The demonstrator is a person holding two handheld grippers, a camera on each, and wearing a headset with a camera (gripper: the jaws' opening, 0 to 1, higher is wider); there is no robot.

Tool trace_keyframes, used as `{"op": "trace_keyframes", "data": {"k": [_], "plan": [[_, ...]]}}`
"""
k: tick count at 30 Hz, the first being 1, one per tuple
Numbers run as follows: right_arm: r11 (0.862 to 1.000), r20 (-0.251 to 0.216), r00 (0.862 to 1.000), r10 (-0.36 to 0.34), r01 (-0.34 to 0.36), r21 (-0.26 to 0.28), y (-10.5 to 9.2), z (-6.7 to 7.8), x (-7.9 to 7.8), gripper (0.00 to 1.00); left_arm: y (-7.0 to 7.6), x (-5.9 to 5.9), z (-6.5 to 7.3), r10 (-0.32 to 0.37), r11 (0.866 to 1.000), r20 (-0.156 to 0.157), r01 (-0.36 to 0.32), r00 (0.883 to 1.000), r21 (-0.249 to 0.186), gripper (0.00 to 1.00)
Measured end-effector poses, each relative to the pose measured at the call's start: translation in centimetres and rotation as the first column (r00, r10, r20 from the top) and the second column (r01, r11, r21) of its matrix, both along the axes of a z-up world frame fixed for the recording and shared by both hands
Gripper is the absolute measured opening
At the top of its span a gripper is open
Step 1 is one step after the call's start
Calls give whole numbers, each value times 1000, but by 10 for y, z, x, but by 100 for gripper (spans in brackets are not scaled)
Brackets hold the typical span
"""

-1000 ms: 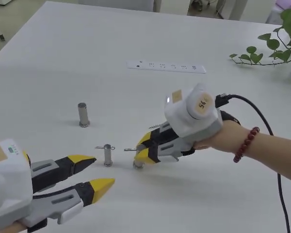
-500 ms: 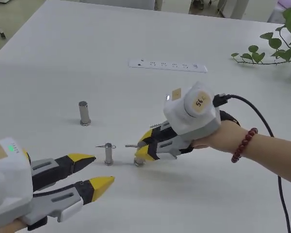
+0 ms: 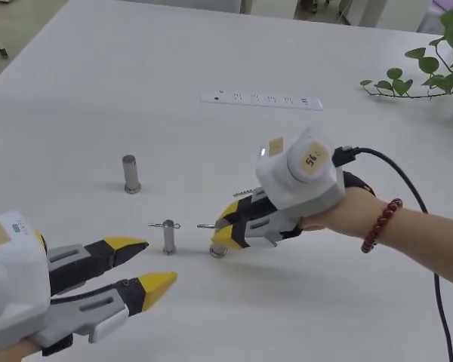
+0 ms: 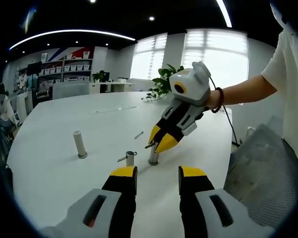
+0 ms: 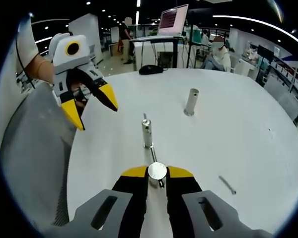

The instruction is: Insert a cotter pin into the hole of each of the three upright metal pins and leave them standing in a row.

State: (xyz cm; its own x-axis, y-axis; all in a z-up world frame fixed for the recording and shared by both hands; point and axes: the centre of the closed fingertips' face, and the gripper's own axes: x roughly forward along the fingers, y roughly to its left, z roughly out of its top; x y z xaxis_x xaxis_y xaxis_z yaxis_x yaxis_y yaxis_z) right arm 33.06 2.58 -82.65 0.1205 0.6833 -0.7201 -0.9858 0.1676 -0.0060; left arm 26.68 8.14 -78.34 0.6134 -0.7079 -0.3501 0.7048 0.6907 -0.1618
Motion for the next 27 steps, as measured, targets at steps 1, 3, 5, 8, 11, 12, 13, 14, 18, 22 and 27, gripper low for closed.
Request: {"op": "trace_keyframes", "data": {"k": [1,3,5,8,11,12,13,14,18,22,27], "plan": [[1000,4,1000,5,-5,-2,0,0,0,14,0,0,0,0,1000,0,0,1000,0,32],[1000,8,1000,13,-13,-5,0,0,-1,14,0,0,0,-1,1000,0,1,1000,0,32],[1000,6,1000,12,-12,-7,0,0,-1,14,0,0,-1,0,1000,-2,0,1000,0,32],[1000,9,1000,18,-18,-8,0,0,-1,15,0,0,-1,0,1000,-5,0,1000,1,32],[999,23,999,31,-31,-11,0,-2,0,15,-1,-1,-1,-2,1000,-5,2,1000,0,32],[1000,21,999,28,-28,-11,0,-2,0,15,-1,-1,-1,-2,1000,-5,2,1000,0,32],[1000,15,1000,23,-23,-11,0,-3,0,15,-1,0,-1,0,1000,-5,0,1000,0,32],[1000,16,1000,23,-23,-12,0,-3,0,15,-1,0,-1,0,1000,-5,0,1000,-1,32],[1000,17,1000,23,-22,-19,0,-6,0,15,0,0,-1,2,1000,-5,-2,1000,-1,32],[1000,7,1000,16,-16,-11,0,-6,-1,18,1,0,-1,4,1000,-6,-4,1000,2,32],[1000,12,1000,8,-8,9,2,-4,0,23,3,0,-1,10,1000,-7,-10,1000,1,33]]}}
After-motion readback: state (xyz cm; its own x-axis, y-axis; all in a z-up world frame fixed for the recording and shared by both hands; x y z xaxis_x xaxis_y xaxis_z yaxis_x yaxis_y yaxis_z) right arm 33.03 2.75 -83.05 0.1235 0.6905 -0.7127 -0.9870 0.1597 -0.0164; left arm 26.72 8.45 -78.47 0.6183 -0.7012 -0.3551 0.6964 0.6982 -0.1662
